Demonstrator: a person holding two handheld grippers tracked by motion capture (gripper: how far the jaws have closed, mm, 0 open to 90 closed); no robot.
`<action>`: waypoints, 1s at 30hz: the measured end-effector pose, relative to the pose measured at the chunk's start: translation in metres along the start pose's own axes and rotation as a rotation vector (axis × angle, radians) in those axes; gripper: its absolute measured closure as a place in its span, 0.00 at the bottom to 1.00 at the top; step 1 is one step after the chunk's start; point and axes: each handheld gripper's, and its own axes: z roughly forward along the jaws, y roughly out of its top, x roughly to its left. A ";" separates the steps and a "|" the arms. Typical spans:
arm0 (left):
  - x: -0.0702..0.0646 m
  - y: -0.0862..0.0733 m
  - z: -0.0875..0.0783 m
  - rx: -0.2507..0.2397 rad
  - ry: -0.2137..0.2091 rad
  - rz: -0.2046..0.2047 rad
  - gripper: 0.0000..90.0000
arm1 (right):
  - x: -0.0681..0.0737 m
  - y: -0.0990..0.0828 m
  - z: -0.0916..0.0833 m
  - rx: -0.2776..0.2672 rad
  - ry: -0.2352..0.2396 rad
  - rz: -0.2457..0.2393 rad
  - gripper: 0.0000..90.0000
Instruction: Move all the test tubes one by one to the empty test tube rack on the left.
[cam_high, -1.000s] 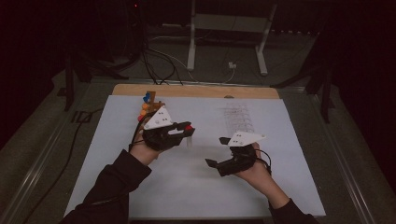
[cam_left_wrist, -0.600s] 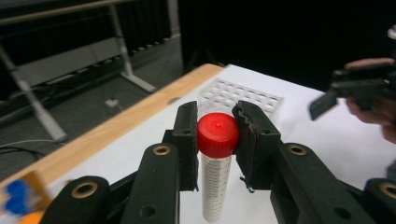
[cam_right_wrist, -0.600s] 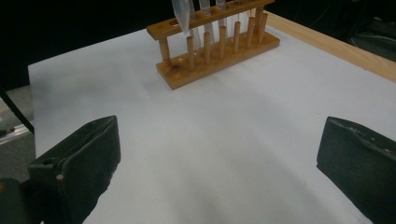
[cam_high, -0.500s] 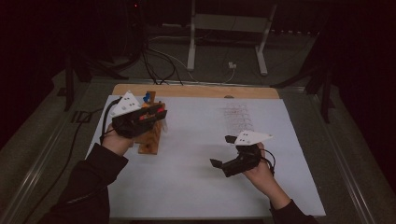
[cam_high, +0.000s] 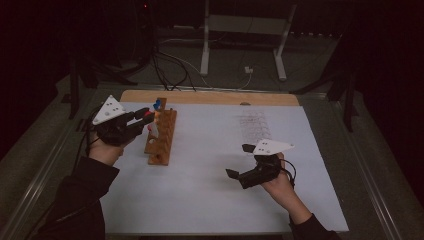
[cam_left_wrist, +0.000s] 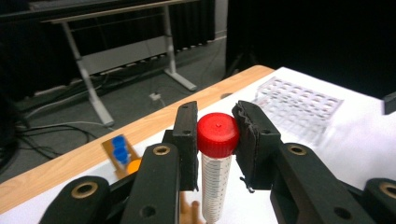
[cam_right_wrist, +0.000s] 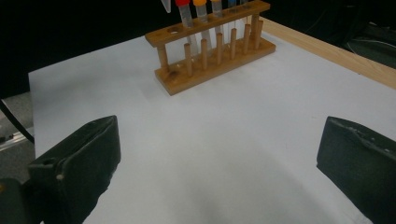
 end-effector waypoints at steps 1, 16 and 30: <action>0.001 -0.001 0.000 -0.002 0.008 -0.001 0.80 | 0.000 0.000 0.000 0.002 -0.001 -0.001 0.00; 0.011 -0.027 0.012 0.028 0.063 -0.023 0.80 | 0.000 -0.002 0.000 0.011 -0.002 -0.007 0.00; 0.013 -0.062 0.021 0.085 0.071 -0.057 0.80 | -0.002 -0.002 -0.004 -0.002 -0.013 0.002 0.00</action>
